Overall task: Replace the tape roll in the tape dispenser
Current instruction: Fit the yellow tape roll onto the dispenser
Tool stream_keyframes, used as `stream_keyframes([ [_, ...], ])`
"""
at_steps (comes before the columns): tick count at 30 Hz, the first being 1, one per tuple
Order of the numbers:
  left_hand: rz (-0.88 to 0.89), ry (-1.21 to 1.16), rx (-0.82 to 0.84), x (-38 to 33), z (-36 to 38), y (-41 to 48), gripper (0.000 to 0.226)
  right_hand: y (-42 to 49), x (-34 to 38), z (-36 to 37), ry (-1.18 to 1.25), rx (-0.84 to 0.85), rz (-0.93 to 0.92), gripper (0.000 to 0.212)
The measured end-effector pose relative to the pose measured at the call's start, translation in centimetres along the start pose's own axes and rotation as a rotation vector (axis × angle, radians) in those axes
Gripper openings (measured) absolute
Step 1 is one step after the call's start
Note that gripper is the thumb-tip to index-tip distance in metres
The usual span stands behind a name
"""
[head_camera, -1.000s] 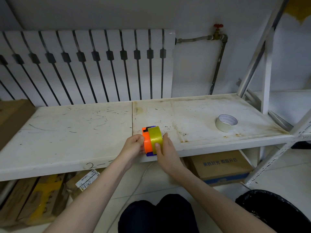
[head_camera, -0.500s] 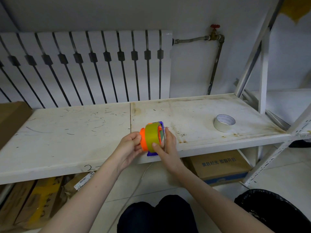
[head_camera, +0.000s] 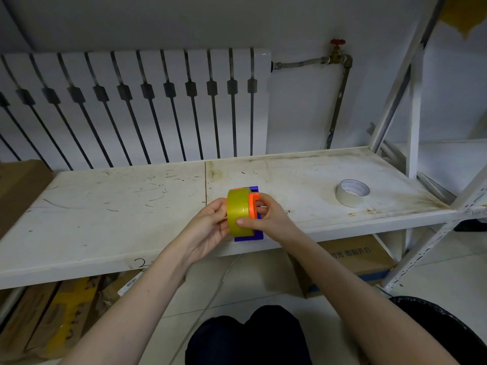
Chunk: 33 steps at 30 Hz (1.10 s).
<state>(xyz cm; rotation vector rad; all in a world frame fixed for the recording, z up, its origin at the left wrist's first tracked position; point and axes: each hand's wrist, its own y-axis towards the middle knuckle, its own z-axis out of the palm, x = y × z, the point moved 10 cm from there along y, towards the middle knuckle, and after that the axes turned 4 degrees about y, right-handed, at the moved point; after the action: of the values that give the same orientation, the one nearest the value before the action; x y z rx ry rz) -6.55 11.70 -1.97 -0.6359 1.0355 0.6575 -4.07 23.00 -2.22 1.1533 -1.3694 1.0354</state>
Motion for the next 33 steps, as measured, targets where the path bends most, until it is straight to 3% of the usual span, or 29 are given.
stream_keyframes([
  [3, -0.022, -0.007, -0.040, -0.1, -0.3, 0.2, 0.028, 0.1, 0.2, 0.0, -0.037, -0.012, -0.023, 0.071],
  [7, -0.042, 0.282, -0.122, -0.4, -1.7, 0.7, 0.033, -0.4, 0.3, 0.5, -0.220, -0.033, -0.113, 0.092],
  [13, -0.088, 0.292, -0.094, 0.4, -2.1, 0.5, 0.031, -1.3, 0.9, 0.9, -0.379, -0.090, -0.288, 0.113],
  [17, -0.090, 0.281, -0.091, 1.0, -2.2, 0.5, 0.007, -1.4, 0.6, 1.5, -0.453, -0.082, -0.335, 0.117],
  [22, -0.024, 0.289, -0.103, 1.2, -2.3, 0.7, 0.012, -1.3, -0.1, 1.8, -0.490, -0.017, -0.361, 0.119],
  [24, 0.011, 0.315, -0.116, 1.4, -2.5, 0.7, 0.014, -1.7, -0.4, 1.7, -0.358, 0.011, -0.329, 0.109],
  [27, 0.043, 0.334, -0.147, 1.9, -3.0, 0.9, 0.016, -2.0, 0.3, 0.4, -0.262, -0.117, -0.346, 0.069],
  [30, 0.053, 0.365, -0.153, 2.6, -2.8, 1.1, 0.018, -1.7, 1.9, -0.4, -0.392, -0.217, -0.420, 0.039],
  [33, 0.062, 0.379, -0.160, 3.2, -2.6, 1.0, 0.018, -1.2, 1.8, 0.2, -0.517, -0.198, -0.404, 0.033],
])
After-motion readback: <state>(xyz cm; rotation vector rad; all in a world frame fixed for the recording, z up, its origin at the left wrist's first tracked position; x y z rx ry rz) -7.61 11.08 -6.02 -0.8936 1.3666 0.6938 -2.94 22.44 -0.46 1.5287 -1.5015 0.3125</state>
